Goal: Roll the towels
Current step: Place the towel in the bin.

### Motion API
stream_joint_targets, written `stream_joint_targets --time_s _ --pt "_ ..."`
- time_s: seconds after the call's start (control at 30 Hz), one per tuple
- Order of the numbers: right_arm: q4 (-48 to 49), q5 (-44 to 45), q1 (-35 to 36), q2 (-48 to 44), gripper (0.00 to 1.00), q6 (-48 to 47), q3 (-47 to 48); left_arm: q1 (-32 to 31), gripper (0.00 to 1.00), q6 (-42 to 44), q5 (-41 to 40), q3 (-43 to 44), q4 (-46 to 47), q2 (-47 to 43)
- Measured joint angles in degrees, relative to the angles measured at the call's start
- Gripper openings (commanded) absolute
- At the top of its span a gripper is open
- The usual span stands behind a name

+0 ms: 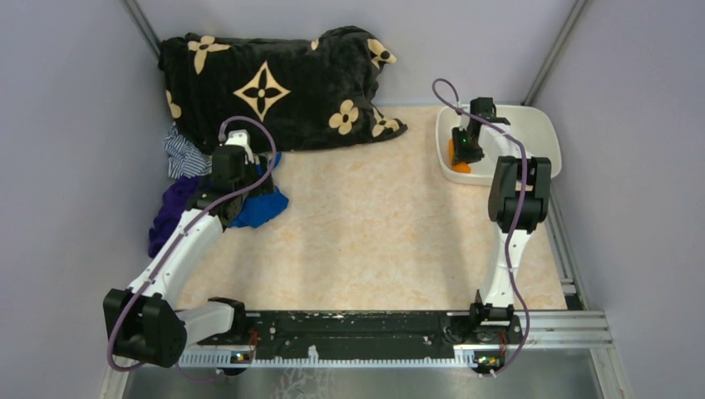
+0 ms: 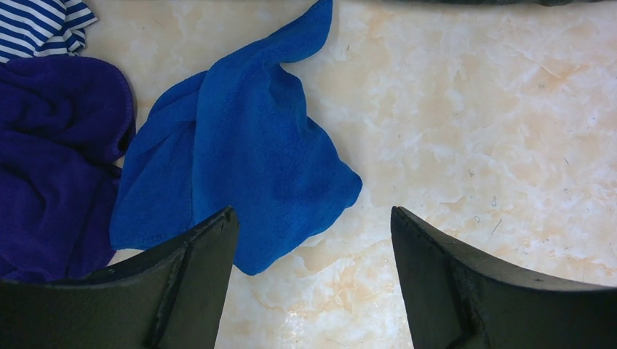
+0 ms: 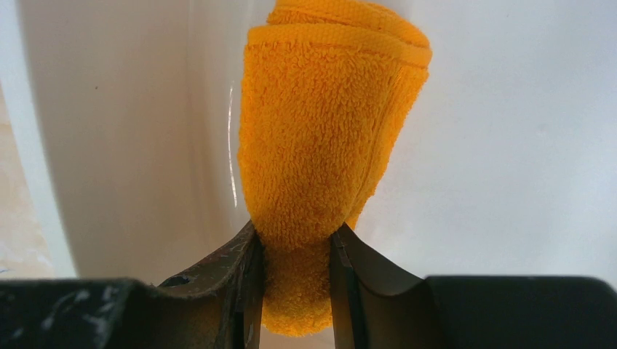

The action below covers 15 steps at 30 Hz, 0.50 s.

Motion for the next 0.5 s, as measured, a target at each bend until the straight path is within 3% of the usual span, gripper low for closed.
stream_joint_targets --time_s 0.5 --pt "0.5 -3.6 0.0 -0.2 0.08 2.4 -0.1 0.0 0.82 0.0 0.2 0.0 0.0 0.7"
